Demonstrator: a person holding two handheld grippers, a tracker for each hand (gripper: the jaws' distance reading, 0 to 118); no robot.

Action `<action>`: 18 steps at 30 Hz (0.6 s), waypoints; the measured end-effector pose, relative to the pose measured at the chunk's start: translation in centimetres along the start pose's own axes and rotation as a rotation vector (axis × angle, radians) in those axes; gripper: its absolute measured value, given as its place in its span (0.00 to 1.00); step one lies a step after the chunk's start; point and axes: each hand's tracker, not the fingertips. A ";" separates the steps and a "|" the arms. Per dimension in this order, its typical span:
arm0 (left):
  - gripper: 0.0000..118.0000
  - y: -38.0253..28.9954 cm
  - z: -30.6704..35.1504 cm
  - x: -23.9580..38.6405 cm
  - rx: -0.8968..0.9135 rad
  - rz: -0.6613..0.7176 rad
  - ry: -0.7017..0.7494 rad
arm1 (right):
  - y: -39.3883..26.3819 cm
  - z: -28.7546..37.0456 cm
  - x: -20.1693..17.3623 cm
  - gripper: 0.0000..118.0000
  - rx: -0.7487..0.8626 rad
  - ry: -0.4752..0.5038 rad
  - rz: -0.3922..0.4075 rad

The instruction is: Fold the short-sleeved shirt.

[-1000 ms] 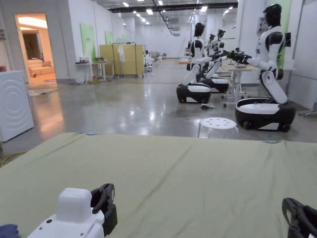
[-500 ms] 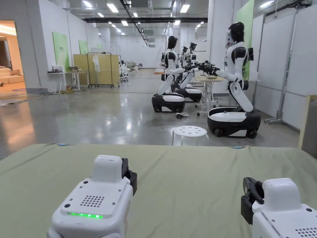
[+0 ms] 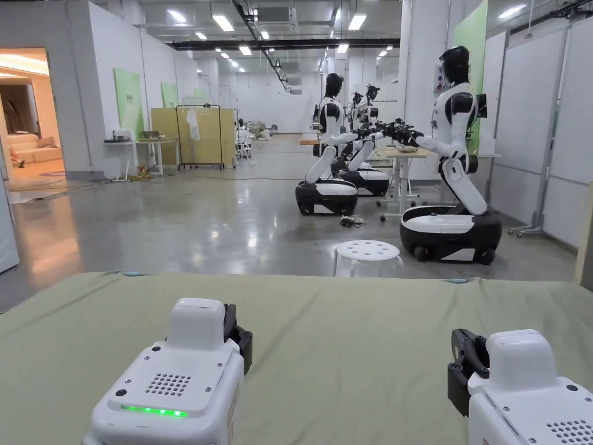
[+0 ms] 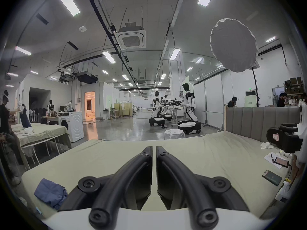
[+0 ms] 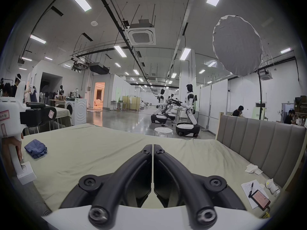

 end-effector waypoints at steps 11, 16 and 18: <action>1.00 -0.4 0.2 0.2 0.011 -0.033 0.042 | 1.5 0.5 -1.9 0.89 0.082 0.048 0.025; 1.00 0.4 0.2 0.3 -0.001 -0.051 0.054 | 1.9 -0.1 -1.9 0.89 0.029 0.070 -0.007; 1.00 0.6 0.3 0.3 0.007 -0.053 0.060 | 2.2 -0.1 -2.2 0.89 -0.005 0.035 -0.024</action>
